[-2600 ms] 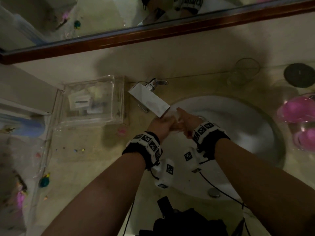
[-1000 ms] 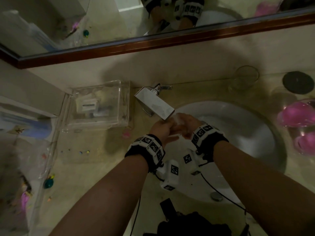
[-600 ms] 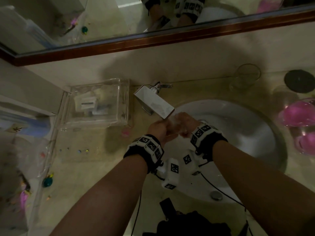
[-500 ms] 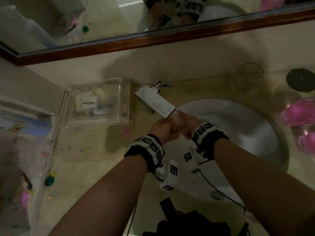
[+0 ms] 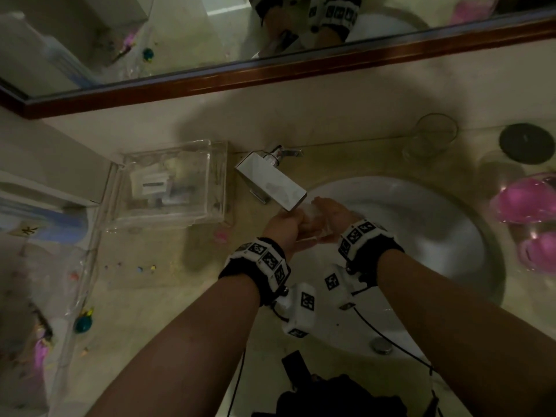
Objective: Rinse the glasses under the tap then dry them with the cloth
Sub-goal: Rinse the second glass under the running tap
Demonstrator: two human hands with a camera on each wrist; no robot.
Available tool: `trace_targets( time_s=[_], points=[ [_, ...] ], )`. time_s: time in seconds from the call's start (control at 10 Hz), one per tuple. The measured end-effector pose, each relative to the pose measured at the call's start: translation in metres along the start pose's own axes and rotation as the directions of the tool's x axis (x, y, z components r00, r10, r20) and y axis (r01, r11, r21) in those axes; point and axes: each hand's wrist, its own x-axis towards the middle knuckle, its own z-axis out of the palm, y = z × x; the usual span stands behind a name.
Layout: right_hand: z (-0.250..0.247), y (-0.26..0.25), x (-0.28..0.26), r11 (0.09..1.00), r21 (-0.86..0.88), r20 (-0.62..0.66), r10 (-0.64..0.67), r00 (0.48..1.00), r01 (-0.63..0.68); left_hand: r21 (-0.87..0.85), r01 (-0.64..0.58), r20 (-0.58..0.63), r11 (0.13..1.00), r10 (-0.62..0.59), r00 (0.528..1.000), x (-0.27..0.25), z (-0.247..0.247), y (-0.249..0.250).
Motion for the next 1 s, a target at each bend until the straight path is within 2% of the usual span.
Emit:
trace_targets(
  time_s=[0.1, 0.2, 0.3, 0.4, 0.5, 0.6, 0.7, 0.8, 0.9, 1.0],
  points=[
    [0.0, -0.002, -0.003, 0.975, 0.156, -0.038, 0.165, 0.985, -0.158, 0.068, -0.058, 0.04, 0.996, 0.055, 0.998, 0.003, -0.005, -0.005],
    [0.0, -0.003, -0.005, 0.981, 0.088, -0.021, 0.177, 0.984, -0.175, 0.059, -0.034, 0.025, 0.998, 0.033, 0.999, 0.002, -0.007, -0.006],
    [0.003, -0.01, -0.007, 0.991, -0.123, -0.029, 0.043, 0.999, -0.047, 0.01, -0.009, -0.049, 1.0, 0.009, 0.999, 0.003, -0.005, -0.006],
    [0.006, -0.006, 0.002, 0.993, -0.117, -0.115, -0.005, 0.993, -0.008, -0.033, 0.032, -0.156, 0.999, -0.037, 0.987, 0.003, -0.002, -0.004],
    [0.006, -0.003, -0.003, 0.983, -0.183, -0.115, -0.03, 0.993, 0.009, 0.02, 0.085, -0.153, 0.996, -0.081, 0.985, 0.004, -0.006, 0.007],
    [0.002, 0.004, -0.01, 0.96, -0.268, -0.072, -0.099, 0.993, 0.076, 0.037, 0.064, -0.127, 0.997, -0.059, 0.99, 0.009, -0.006, -0.001],
    [0.003, 0.008, -0.011, 0.982, -0.151, -0.078, -0.122, 0.99, 0.109, -0.079, 0.175, -0.048, 0.981, -0.179, 0.983, 0.002, -0.001, -0.002],
    [0.007, 0.007, -0.013, 0.986, 0.003, -0.129, -0.167, 0.978, 0.169, -0.097, 0.18, 0.004, 0.979, -0.181, 0.983, 0.005, -0.001, -0.007],
    [0.008, 0.005, -0.01, 0.997, 0.062, -0.086, -0.032, 0.996, 0.038, -0.099, 0.106, 0.018, 0.99, -0.104, 0.994, 0.005, -0.003, -0.009],
    [0.002, 0.002, -0.012, 0.965, 0.182, -0.031, 0.199, 0.98, -0.19, -0.014, -0.008, 0.035, 1.0, 0.009, 0.999, 0.011, -0.01, -0.016]
  ],
)
